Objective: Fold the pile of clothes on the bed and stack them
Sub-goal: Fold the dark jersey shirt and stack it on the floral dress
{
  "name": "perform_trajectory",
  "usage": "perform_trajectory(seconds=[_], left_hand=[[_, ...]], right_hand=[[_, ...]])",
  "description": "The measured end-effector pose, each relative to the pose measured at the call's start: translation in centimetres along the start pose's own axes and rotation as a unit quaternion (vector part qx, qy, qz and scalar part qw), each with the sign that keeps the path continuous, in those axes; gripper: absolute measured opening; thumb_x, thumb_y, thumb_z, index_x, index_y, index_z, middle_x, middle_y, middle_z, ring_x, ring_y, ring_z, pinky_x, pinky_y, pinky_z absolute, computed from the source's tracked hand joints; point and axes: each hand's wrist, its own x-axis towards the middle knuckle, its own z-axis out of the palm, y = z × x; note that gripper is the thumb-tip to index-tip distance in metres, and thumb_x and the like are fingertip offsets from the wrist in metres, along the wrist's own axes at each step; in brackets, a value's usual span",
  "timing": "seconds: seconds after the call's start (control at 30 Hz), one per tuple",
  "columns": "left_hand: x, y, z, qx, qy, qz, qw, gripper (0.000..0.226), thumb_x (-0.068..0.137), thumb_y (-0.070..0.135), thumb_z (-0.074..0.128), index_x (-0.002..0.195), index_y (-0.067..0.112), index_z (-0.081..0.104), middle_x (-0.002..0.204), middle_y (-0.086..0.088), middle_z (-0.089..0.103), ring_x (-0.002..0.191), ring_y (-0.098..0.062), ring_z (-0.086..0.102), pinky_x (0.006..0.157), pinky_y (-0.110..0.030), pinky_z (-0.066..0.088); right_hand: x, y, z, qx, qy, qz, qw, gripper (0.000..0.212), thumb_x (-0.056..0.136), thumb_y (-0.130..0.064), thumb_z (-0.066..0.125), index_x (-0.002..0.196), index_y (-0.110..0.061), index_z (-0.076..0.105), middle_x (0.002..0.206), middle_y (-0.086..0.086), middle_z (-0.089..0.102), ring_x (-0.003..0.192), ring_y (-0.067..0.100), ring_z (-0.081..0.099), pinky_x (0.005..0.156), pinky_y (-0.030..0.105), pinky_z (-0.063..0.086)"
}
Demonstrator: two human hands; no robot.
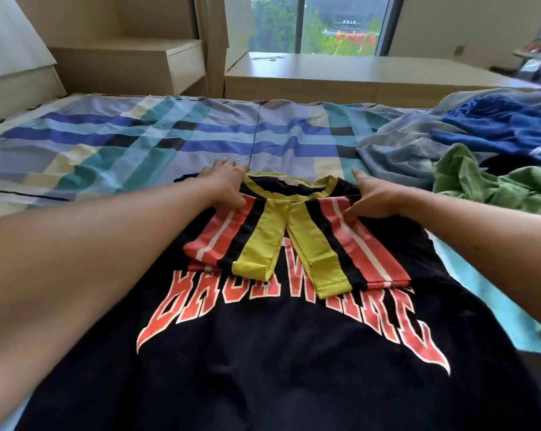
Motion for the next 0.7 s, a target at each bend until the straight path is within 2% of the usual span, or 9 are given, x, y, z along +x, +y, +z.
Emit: perform_trajectory(seconds=[0.07,0.13,0.2,0.23,0.33,0.4,0.47,0.6,0.7], left_hand=[[1.7,-0.1,0.0,-0.023,-0.051,-0.008,0.998,0.099,0.081,0.035,0.075,0.158,0.016,0.016,0.161,-0.015,0.025,0.148,-0.032,0.025,0.12,-0.045,0.027],[2.5,-0.3,-0.7,-0.053,-0.082,-0.023,0.995,0.105,0.075,0.033,0.082,0.156,0.011,0.02,0.157,-0.015,0.034,0.142,-0.031,0.038,0.116,-0.04,0.035],[2.8,-0.3,-1.6,-0.024,-0.088,-0.031,0.995,0.083,0.07,0.034,0.085,0.14,0.009,0.047,0.139,-0.014,0.055,0.12,-0.03,0.056,0.098,-0.037,0.048],[2.9,-0.2,-1.9,-0.003,-0.088,-0.028,0.996,0.063,0.07,0.033,0.085,0.123,0.011,0.06,0.125,-0.013,0.062,0.104,-0.028,0.06,0.085,-0.034,0.05],[2.6,-0.3,-2.8,0.029,-0.018,-0.036,0.999,0.028,0.075,0.025,0.08,0.097,0.017,0.065,0.101,-0.01,0.063,0.088,-0.03,0.061,0.073,-0.033,0.049],[2.3,-0.2,-4.2,0.042,0.099,-0.065,0.992,0.023,0.08,0.021,0.071,0.102,0.017,0.068,0.099,-0.011,0.063,0.097,-0.035,0.063,0.084,-0.038,0.05],[2.4,-0.1,-6.0,0.062,0.183,-0.074,0.978,0.025,0.085,0.02,0.066,0.109,0.014,0.067,0.11,-0.016,0.064,0.111,-0.035,0.059,0.1,-0.04,0.04],[0.3,0.4,-9.1,0.049,0.223,-0.036,0.973,0.028,0.083,0.024,0.067,0.111,0.02,0.07,0.107,-0.018,0.065,0.109,-0.036,0.057,0.1,-0.04,0.036],[-3.8,0.2,-10.2,0.009,0.21,0.017,0.978,0.01,0.081,0.014,0.065,0.09,0.015,0.068,0.093,-0.018,0.062,0.1,-0.042,0.059,0.085,-0.041,0.043]], right_hand=[[0.9,0.4,-0.5,-0.014,-0.011,0.006,1.0,0.107,0.068,-0.032,0.089,0.153,-0.007,0.03,0.152,0.016,0.043,0.135,0.031,0.047,0.111,0.033,0.04],[1.3,-0.1,-1.1,-0.041,-0.029,-0.001,0.999,0.074,0.066,-0.029,0.091,0.129,-0.006,0.06,0.123,0.013,0.065,0.106,0.029,0.065,0.084,0.031,0.054],[1.7,-0.7,-1.4,-0.051,-0.047,-0.006,0.998,0.047,0.068,-0.023,0.089,0.107,-0.007,0.07,0.101,0.009,0.069,0.084,0.026,0.066,0.06,0.025,0.049],[2.0,-0.7,-1.4,-0.06,-0.034,-0.006,0.998,0.04,0.07,-0.021,0.087,0.103,-0.008,0.069,0.097,0.009,0.068,0.08,0.025,0.065,0.056,0.025,0.045],[2.6,-0.8,-2.1,-0.065,0.114,-0.014,0.991,0.027,0.081,-0.025,0.076,0.102,-0.011,0.067,0.105,0.015,0.066,0.092,0.031,0.064,0.073,0.032,0.053],[2.6,-0.9,-3.9,-0.049,0.224,-0.006,0.973,0.025,0.084,-0.029,0.071,0.101,-0.012,0.067,0.107,0.019,0.065,0.102,0.036,0.063,0.086,0.042,0.054],[2.3,-1.2,-6.0,-0.073,0.294,-0.02,0.953,0.027,0.084,-0.032,0.07,0.098,-0.009,0.066,0.106,0.021,0.064,0.104,0.039,0.062,0.088,0.045,0.05],[-0.3,-1.5,-8.6,-0.088,0.298,-0.102,0.945,0.018,0.08,-0.027,0.065,0.094,-0.016,0.069,0.097,0.016,0.068,0.093,0.039,0.064,0.082,0.043,0.05],[-4.8,-1.2,-9.0,-0.066,0.238,-0.156,0.957,0.016,0.076,-0.028,0.065,0.092,-0.025,0.067,0.089,0.01,0.066,0.084,0.033,0.062,0.074,0.039,0.051]])
